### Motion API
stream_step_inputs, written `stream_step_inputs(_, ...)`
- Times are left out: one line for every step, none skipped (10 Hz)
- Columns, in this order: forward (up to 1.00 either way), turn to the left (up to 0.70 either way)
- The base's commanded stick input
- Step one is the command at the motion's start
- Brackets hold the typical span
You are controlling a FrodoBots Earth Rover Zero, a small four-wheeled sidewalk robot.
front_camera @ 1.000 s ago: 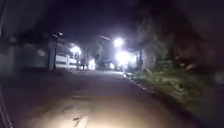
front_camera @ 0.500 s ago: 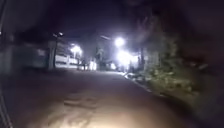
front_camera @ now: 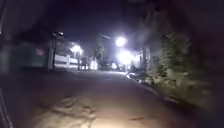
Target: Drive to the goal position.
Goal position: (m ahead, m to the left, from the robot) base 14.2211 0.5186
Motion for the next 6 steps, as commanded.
stream_step_inputs(0.70,-0.27)
stream_step_inputs(0.70,-0.35)
stream_step_inputs(0.70,-0.35)
stream_step_inputs(0.70,-0.35)
stream_step_inputs(0.70,-0.31)
stream_step_inputs(0.70,-0.26)
